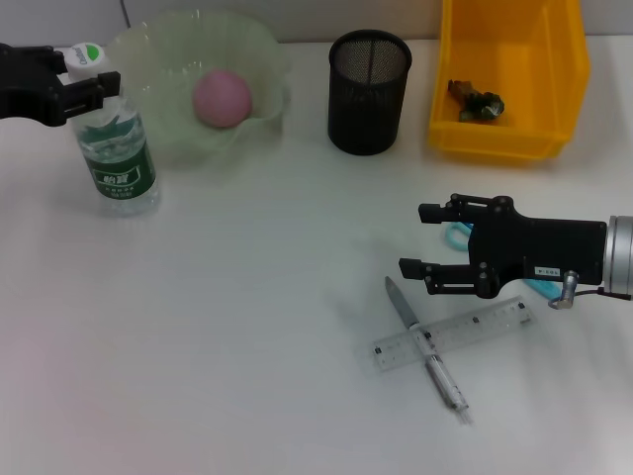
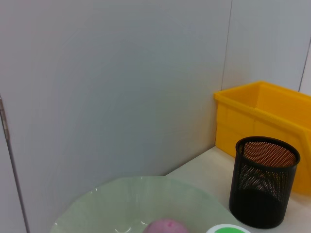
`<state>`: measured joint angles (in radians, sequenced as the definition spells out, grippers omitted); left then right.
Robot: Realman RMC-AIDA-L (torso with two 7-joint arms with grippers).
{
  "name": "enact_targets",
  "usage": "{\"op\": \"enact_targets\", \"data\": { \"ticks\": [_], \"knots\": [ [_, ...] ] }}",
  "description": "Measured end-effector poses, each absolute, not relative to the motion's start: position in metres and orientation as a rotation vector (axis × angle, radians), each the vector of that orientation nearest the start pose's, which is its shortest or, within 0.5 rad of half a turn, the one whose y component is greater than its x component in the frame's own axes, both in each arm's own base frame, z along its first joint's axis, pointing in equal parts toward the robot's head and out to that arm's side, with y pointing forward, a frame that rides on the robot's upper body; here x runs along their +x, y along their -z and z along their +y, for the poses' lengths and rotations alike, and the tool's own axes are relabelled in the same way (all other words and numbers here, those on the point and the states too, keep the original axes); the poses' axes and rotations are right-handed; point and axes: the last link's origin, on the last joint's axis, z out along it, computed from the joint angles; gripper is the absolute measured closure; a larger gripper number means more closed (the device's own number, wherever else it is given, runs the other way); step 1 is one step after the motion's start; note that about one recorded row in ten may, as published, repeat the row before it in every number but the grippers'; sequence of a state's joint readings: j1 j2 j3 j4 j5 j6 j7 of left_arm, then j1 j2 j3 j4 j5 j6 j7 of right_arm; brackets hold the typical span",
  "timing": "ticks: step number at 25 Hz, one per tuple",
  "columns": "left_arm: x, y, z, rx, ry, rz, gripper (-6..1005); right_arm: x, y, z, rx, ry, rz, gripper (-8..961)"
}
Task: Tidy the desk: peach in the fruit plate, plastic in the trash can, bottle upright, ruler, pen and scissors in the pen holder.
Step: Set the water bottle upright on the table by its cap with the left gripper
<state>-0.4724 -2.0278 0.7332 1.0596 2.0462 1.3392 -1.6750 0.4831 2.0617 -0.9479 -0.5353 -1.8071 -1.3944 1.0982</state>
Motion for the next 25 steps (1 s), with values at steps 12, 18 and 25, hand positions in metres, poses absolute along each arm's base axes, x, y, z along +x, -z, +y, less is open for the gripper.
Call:
{"op": "enact_targets", "data": {
  "ticks": [12, 18, 25],
  "knots": [
    [-0.2668, -0.0961, 0.3761, -2.374, 0.401, -0.608, 558, 0.2748, 0.0352, 0.3189, -2.751, -0.598, 0.372, 209],
    [-0.2646, -0.0937, 0.3750, -2.385, 0.401, -0.576, 513, 0.2748, 0.0351, 0.3190, -2.750, -0.599, 0.372, 211],
    [-0.2641, -0.0942, 0.3743, -2.383, 0.400, -0.567, 297, 0.2747, 0.0351, 0.3190, -2.750, -0.600, 0.372, 213]
  ]
}}
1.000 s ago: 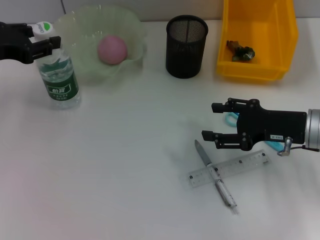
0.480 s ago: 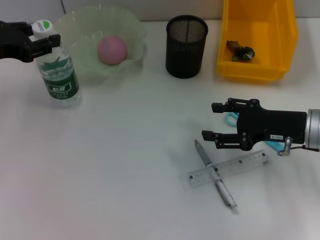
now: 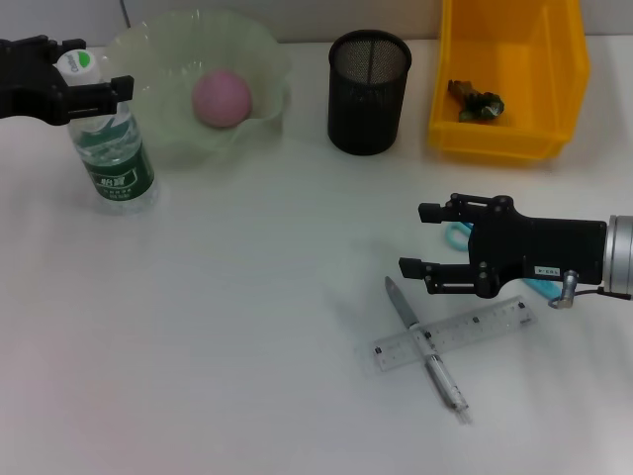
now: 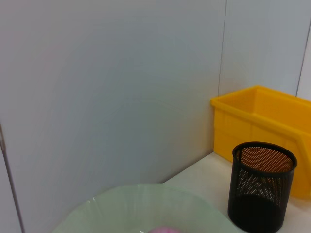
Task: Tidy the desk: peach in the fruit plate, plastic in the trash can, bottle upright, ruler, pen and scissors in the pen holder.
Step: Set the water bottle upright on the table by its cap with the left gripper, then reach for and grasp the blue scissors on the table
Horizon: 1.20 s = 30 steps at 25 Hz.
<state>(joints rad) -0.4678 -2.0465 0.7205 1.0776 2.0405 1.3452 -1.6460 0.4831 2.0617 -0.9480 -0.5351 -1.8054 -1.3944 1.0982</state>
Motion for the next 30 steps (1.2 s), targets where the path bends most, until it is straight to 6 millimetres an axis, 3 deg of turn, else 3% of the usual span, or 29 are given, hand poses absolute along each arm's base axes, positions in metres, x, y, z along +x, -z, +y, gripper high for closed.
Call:
{"op": "enact_targets", "data": {
  "ticks": [2, 15, 19, 20, 23, 28, 30],
  "knots": [
    [-0.264, -0.094, 0.374, -2.382, 0.404, -0.566, 222, 0.275, 0.035, 0.319, -2.750, -0.600, 0.373, 214],
    [-0.264, -0.103, 0.375, -2.339, 0.450, -0.571, 185, 0.275, 0.035, 0.319, -2.750, -0.600, 0.374, 218],
    [-0.260, -0.113, 0.375, -2.291, 0.555, -0.570, 184, 0.275, 0.035, 0.319, -2.750, -0.600, 0.374, 219],
    [-0.254, -0.120, 0.369, -2.264, 0.697, -0.547, 184, 0.275, 0.035, 0.319, -2.751, -0.601, 0.374, 220],
    [-0.245, -0.122, 0.357, -2.279, 0.857, -0.478, 184, 0.275, 0.035, 0.319, -2.752, -0.602, 0.373, 221],
    [-0.236, -0.116, 0.336, -2.369, 1.044, -0.367, 185, 0.274, 0.035, 0.318, -2.753, -0.604, 0.373, 222],
    [-0.236, -0.103, 0.325, -2.441, 1.122, -0.321, 185, 0.274, 0.035, 0.318, -2.753, -0.604, 0.372, 223]
  ]
}}
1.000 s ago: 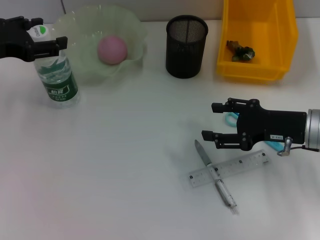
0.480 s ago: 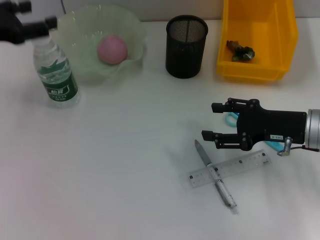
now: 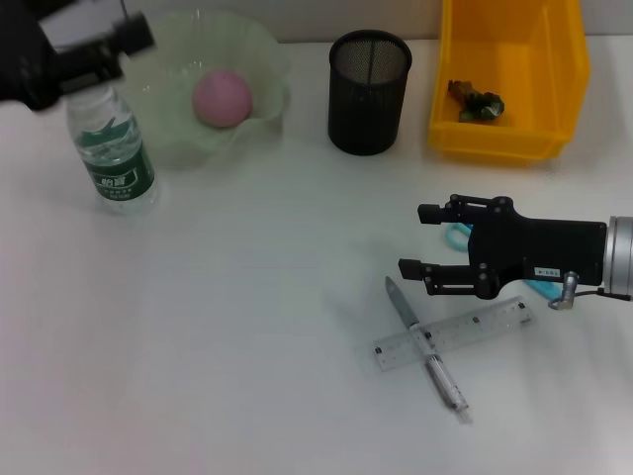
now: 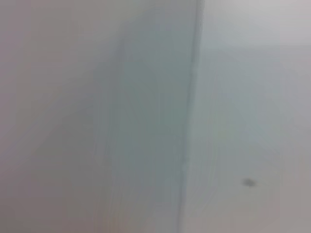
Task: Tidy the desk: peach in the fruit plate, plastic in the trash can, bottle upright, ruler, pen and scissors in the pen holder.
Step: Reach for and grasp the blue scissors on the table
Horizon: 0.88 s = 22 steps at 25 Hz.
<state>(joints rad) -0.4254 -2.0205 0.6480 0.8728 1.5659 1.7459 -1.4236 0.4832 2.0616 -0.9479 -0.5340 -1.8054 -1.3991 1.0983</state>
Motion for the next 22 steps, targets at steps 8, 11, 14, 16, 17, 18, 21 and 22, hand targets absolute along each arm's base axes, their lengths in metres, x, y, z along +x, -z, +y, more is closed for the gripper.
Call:
{"op": "enact_targets", "data": {
  "ticks": [8, 11, 14, 16, 17, 18, 21, 22],
  "knots": [
    [-0.249, -0.048, 0.310, -2.554, 1.154, -0.314, 184, 0.273, 0.035, 0.320, -2.755, -0.607, 0.363, 226],
    [-0.260, -0.020, 0.300, -2.570, 1.115, -0.313, 185, 0.272, 0.035, 0.320, -2.755, -0.609, 0.367, 227],
    [-0.269, -0.003, 0.294, -2.570, 1.056, -0.324, 185, 0.271, 0.034, 0.321, -2.749, -0.618, 0.377, 228],
    [-0.276, 0.006, 0.289, -2.588, 1.010, -0.356, 185, 0.272, 0.032, 0.322, -2.739, -0.626, 0.389, 229],
    [-0.281, 0.013, 0.286, -2.606, 0.970, -0.385, 185, 0.273, 0.028, 0.324, -2.721, -0.634, 0.405, 229],
    [-0.281, 0.013, 0.286, -2.606, 0.970, -0.385, 185, 0.273, 0.028, 0.324, -2.721, -0.634, 0.405, 229],
    [-0.287, 0.023, 0.280, -2.633, 0.914, -0.429, 185, 0.273, 0.020, 0.330, -2.686, -0.650, 0.438, 230],
    [-0.289, 0.027, 0.277, -2.636, 0.907, -0.451, 185, 0.272, 0.012, 0.335, -2.671, -0.660, 0.473, 231]
  ]
}}
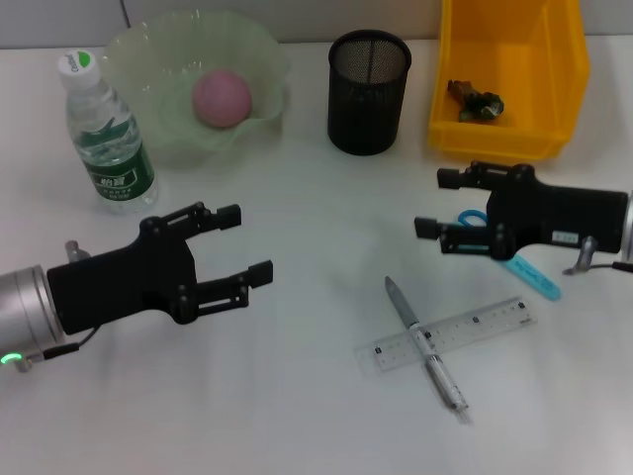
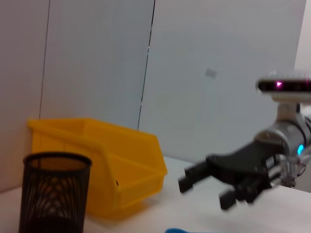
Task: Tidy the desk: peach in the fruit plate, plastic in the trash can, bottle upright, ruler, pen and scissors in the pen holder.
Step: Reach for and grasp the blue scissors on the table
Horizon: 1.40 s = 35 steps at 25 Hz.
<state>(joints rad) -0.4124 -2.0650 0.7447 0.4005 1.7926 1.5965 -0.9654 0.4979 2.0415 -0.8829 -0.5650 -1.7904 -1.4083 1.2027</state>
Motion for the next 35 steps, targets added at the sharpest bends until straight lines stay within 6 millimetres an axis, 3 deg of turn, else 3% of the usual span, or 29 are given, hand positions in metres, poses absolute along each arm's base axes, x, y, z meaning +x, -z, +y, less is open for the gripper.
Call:
{"op": "enact_targets", "data": {
  "ticks": [9, 16, 20, 28, 35],
  "knots": [
    [-0.293, 0.039, 0.267, -2.644, 0.909, -0.444, 185, 0.256, -0.013, 0.341, -2.733, -0.673, 0.683, 234],
    [-0.289, 0.043, 0.265, -2.682, 0.913, -0.415, 184, 0.242, -0.023, 0.354, -2.786, -0.455, 0.863, 236],
    [-0.289, 0.043, 0.266, -2.679, 0.904, -0.395, 184, 0.223, -0.028, 0.368, -2.808, -0.279, 0.964, 237],
    [-0.287, 0.044, 0.270, -2.673, 0.887, -0.356, 184, 0.196, -0.031, 0.391, -2.748, 0.002, 1.050, 240],
    [-0.287, 0.045, 0.274, -2.671, 0.872, -0.350, 185, 0.184, -0.028, 0.398, -2.740, 0.165, 1.048, 242]
  ]
}}
